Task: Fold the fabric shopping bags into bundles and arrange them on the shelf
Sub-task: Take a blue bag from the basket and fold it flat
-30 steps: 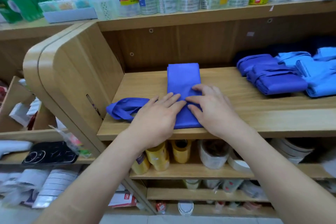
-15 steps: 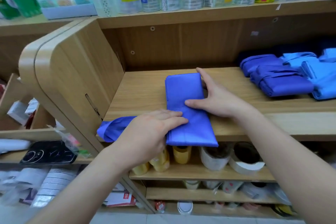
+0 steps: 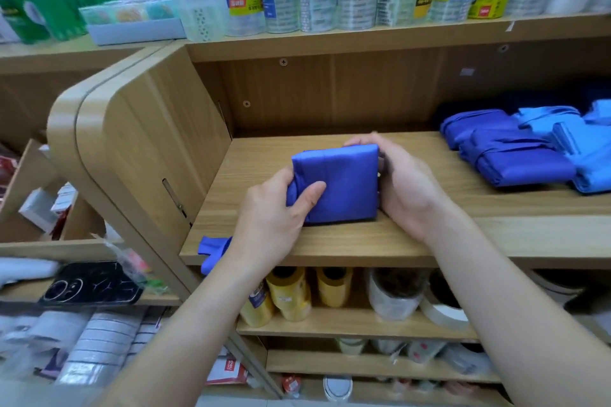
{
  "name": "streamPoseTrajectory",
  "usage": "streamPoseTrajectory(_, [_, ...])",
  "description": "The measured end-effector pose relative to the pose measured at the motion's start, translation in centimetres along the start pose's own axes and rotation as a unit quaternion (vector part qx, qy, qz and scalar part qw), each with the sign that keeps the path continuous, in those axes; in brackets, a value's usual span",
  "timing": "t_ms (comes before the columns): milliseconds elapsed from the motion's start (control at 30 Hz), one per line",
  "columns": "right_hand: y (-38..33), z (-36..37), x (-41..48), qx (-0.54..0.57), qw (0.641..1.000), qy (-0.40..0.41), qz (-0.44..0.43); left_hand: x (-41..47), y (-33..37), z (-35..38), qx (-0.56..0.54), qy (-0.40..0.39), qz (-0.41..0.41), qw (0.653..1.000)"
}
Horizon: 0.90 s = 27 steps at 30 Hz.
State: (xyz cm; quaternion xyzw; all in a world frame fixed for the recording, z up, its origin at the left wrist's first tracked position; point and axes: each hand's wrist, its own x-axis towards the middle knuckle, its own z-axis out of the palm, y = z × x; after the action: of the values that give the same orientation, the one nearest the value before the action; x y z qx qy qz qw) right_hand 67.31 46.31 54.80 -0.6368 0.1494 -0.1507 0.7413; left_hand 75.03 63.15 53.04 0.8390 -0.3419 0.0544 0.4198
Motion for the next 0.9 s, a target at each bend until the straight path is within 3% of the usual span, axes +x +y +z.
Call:
streamPoseTrajectory(133, [1.1,1.9,-0.9,-0.096,0.985,0.107,-0.096,0.1,0.6,0.3,0.004,0.029,0.001,1.000])
streamPoseTrajectory(200, [1.8,2.7,-1.2,-0.107,0.966,0.167,-0.166,0.1,0.9,0.3,-0.012,-0.033,-0.022,0.999])
streamPoseTrajectory(300, [2.2,3.1,-1.4,-0.123,0.939,0.193,-0.257,0.5,0.9,-0.2,-0.069,-0.167,-0.065,0.981])
streamPoseTrajectory(367, [1.8,3.3,-1.6,-0.110,0.927,0.216,-0.288,0.6,1.0,-0.3,-0.102,-0.211,-0.079,0.969])
streamPoseTrajectory(533, [1.6,3.4,-1.5,-0.104,0.909,0.282,-0.288,-0.7,2.0,1.2,-0.041,-0.177,-0.046,0.982])
streamPoseTrajectory(633, [0.6,2.7,-1.7,-0.145,0.931,0.226,-0.247,-1.1,1.8,1.4,-0.035,-0.150,-0.035,0.987])
streamPoseTrajectory(700, [-1.1,1.3,-2.0,-0.225,0.945,0.111,-0.210,-1.3,1.6,1.4,-0.021,-0.136,-0.017,0.990])
streamPoseTrajectory(733, [-2.1,0.4,-2.3,-0.299,0.934,0.038,-0.192,-1.4,1.7,1.3,-0.004,-0.132,-0.005,0.991])
streamPoseTrajectory(767, [-3.2,-0.4,-2.6,-0.401,0.899,-0.035,-0.172,-1.5,1.7,1.2,0.015,-0.127,0.011,0.992])
streamPoseTrajectory(800, [-4.1,-0.9,-2.8,-0.511,0.842,-0.092,-0.147,-1.5,1.8,1.2,0.030,-0.125,0.030,0.991])
streamPoseTrajectory(867, [-5.3,-1.0,-3.0,-0.668,0.721,-0.139,-0.122,-1.6,2.2,1.1,0.046,-0.140,0.042,0.988])
streamPoseTrajectory(900, [-5.5,-0.9,-2.9,-0.687,0.699,-0.144,-0.136,-1.7,2.5,1.1,0.040,-0.151,0.039,0.987])
